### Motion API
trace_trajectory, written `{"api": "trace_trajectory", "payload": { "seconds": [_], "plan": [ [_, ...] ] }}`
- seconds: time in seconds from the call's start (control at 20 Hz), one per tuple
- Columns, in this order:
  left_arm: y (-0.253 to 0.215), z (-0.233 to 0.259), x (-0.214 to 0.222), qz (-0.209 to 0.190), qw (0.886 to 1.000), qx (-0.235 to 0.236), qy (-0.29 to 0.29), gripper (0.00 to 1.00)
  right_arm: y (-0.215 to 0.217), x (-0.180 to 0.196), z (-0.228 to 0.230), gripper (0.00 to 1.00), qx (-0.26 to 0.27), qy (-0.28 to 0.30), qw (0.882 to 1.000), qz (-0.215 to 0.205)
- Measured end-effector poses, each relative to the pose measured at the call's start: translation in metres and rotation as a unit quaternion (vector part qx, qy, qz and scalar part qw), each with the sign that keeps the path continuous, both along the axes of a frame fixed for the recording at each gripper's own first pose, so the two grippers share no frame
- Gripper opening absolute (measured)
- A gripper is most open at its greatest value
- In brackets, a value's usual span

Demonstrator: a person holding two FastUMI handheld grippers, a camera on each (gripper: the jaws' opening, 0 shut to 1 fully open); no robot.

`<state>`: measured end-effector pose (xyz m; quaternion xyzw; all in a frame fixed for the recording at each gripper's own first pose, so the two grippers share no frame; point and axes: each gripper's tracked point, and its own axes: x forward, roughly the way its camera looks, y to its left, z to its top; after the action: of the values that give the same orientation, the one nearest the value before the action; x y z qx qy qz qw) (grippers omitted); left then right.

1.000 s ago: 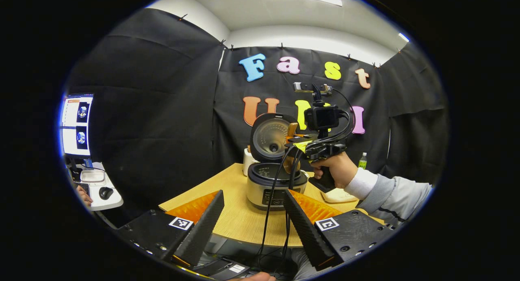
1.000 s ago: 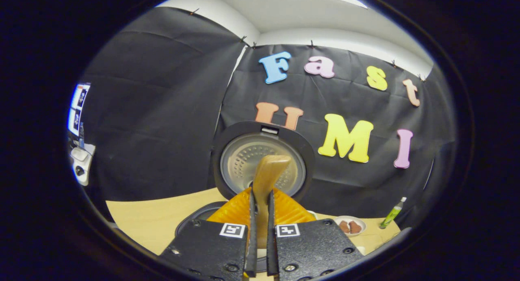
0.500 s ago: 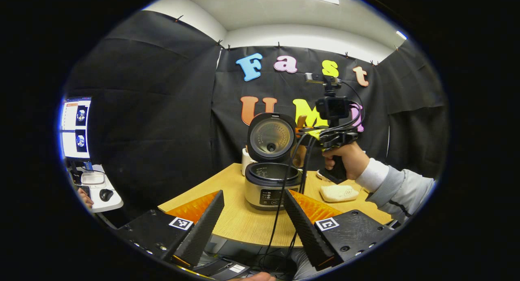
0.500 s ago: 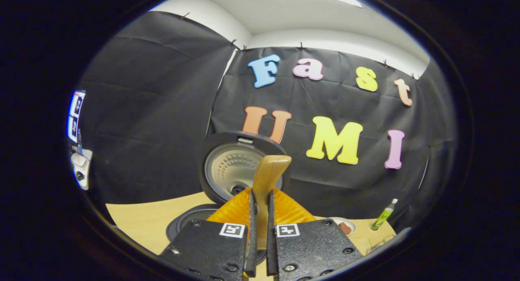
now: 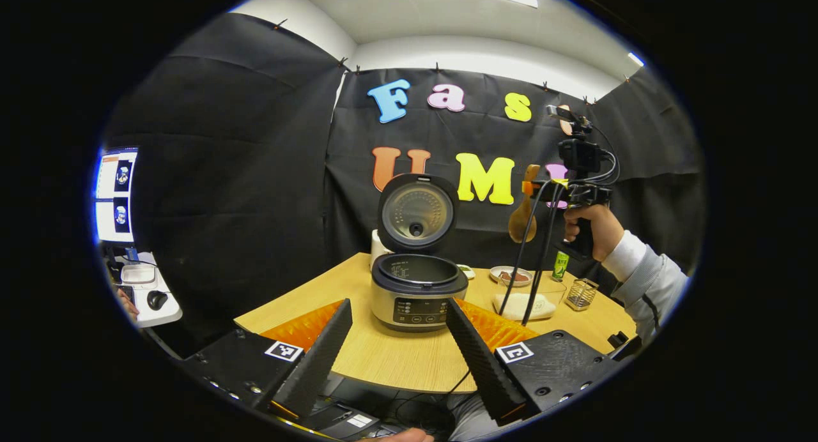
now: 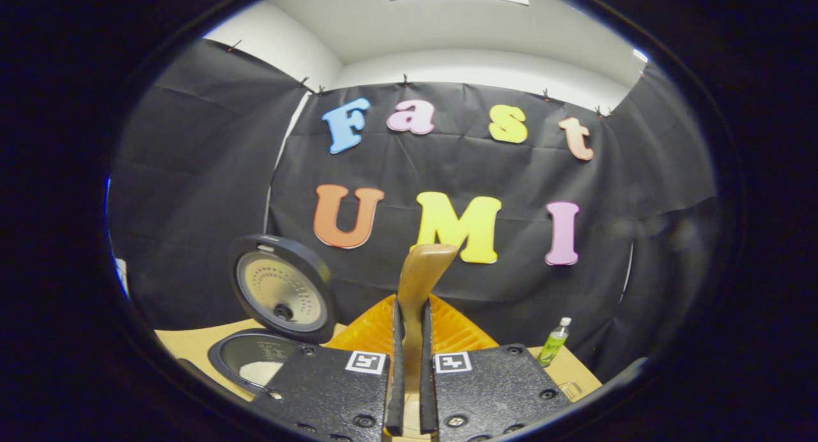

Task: Close the left gripper, press the button to open the rice cooker; take a wooden spoon from the chopstick holder with the right hand, scoop a spoonful of rice and pour it into the rice cooker, then put the wooden spoon back into the chopstick holder.

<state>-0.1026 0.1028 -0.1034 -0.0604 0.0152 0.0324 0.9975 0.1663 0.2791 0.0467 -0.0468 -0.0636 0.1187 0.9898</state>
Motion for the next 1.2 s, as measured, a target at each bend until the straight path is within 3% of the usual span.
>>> {"api": "trace_trajectory", "payload": {
  "seconds": [0.35, 0.65, 0.95, 1.2],
  "plan": [
    [-0.029, -0.005, 0.014, -0.023, 1.000, 0.013, 0.005, 0.95, -0.147, 0.027, 0.015, 0.14, 0.027, -0.012, 0.996, -0.088],
    [-0.057, 0.008, 0.021, -0.033, 0.999, 0.009, -0.001, 0.95, -0.242, 0.045, -0.023, 0.15, 0.031, 0.011, 0.990, -0.135],
    [-0.081, 0.018, 0.022, -0.048, 0.999, 0.026, -0.008, 0.95, -0.300, 0.070, -0.088, 0.15, 0.062, 0.078, 0.984, -0.149],
    [-0.092, 0.019, 0.028, -0.054, 0.998, 0.037, -0.003, 0.95, -0.315, 0.074, -0.110, 0.16, 0.084, 0.104, 0.981, -0.139]
  ]
}}
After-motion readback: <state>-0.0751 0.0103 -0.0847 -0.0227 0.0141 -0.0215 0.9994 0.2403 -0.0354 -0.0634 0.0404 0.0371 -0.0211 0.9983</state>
